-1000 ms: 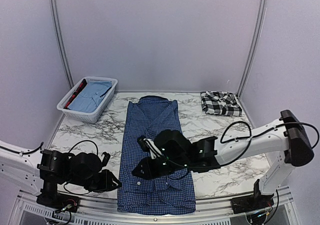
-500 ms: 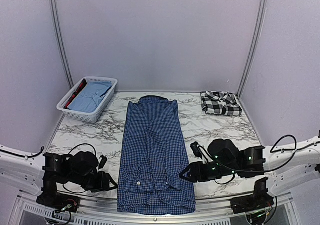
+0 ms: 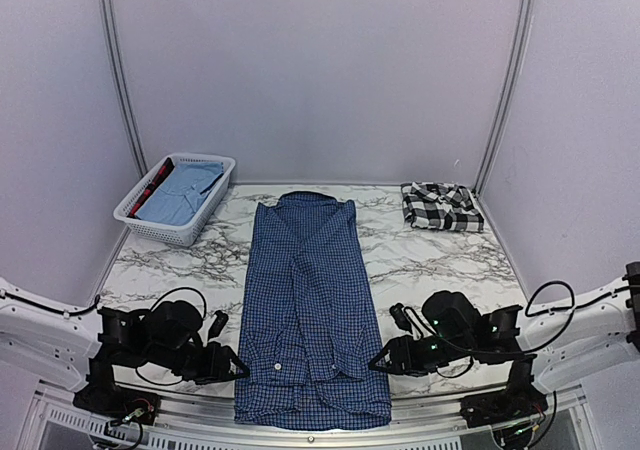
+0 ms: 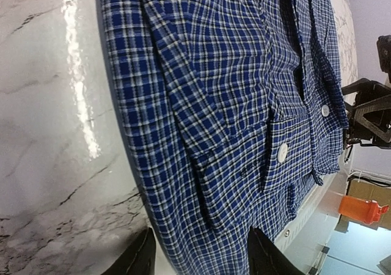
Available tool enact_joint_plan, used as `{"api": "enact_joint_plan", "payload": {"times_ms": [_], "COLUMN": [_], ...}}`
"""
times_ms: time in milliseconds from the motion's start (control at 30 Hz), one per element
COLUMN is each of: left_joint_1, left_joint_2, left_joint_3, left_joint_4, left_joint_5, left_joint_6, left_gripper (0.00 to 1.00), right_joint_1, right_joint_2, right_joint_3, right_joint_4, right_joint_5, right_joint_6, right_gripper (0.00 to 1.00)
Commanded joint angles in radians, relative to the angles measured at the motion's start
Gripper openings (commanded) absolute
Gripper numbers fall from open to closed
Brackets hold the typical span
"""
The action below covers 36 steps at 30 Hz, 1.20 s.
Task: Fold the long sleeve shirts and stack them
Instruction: Pick up the rectangle-folded shirt from the center of the board.
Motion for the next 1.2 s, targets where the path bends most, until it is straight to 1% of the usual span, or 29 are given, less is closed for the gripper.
{"api": "enact_joint_plan", "payload": {"times_ms": [0, 100, 233, 300, 333, 400, 467, 500, 567, 700, 833, 967, 1000, 1100, 1167], "left_joint_1": [0.007, 0.006, 0.007, 0.007, 0.006, 0.007, 0.007, 0.008, 0.007, 0.007, 0.007, 0.007, 0.007, 0.007, 0.007], "left_joint_2": [0.065, 0.091, 0.118, 0.129, 0.13, 0.127, 0.126, 0.131, 0.158, 0.235, 0.261, 0.254, 0.251, 0.246, 0.246], "left_joint_3": [0.006, 0.013, 0.028, 0.041, 0.048, 0.06, 0.067, 0.069, 0.079, 0.112, 0.136, 0.12, 0.113, 0.106, 0.107], "left_joint_4": [0.018, 0.016, -0.006, -0.04, -0.071, -0.127, -0.15, -0.15, -0.146, -0.131, -0.122, -0.085, -0.072, -0.055, -0.055], "left_joint_5": [0.037, 0.041, 0.037, 0.024, 0.011, -0.01, -0.009, -0.003, 0.011, 0.036, 0.043, 0.057, 0.062, 0.067, 0.068], "left_joint_6": [0.013, 0.003, -0.009, -0.009, -0.007, 0.0, 0.006, 0.008, 0.02, 0.041, 0.043, 0.016, 0.007, -0.005, -0.01], "left_gripper": [0.52, 0.51, 0.44, 0.4, 0.4, 0.41, 0.49, 0.51, 0.52, 0.51, 0.44, 0.36, 0.34, 0.29, 0.28], "right_joint_1": [-0.008, -0.009, -0.008, -0.008, -0.008, -0.008, -0.008, -0.009, -0.008, -0.006, -0.005, -0.004, -0.004, -0.005, -0.004], "right_joint_2": [0.038, 0.053, 0.084, 0.105, 0.111, 0.109, 0.092, 0.085, 0.087, 0.145, 0.185, 0.187, 0.186, 0.185, 0.19], "right_joint_3": [0.001, -0.001, -0.014, -0.018, -0.019, -0.025, -0.031, -0.034, -0.039, -0.026, -0.005, 0.007, 0.009, 0.015, 0.018], "right_joint_4": [0.125, 0.144, 0.191, 0.206, 0.209, 0.206, 0.184, 0.181, 0.189, 0.221, 0.235, 0.232, 0.23, 0.228, 0.234], "right_joint_5": [-0.071, -0.083, -0.105, -0.112, -0.112, -0.108, -0.094, -0.088, -0.086, -0.102, -0.113, -0.113, -0.113, -0.11, -0.11], "right_joint_6": [0.022, 0.026, 0.039, 0.042, 0.044, 0.05, 0.054, 0.055, 0.061, 0.061, 0.056, 0.055, 0.056, 0.057, 0.061], "right_gripper": [0.57, 0.56, 0.56, 0.53, 0.51, 0.48, 0.48, 0.49, 0.5, 0.49, 0.41, 0.34, 0.31, 0.28, 0.3]}}
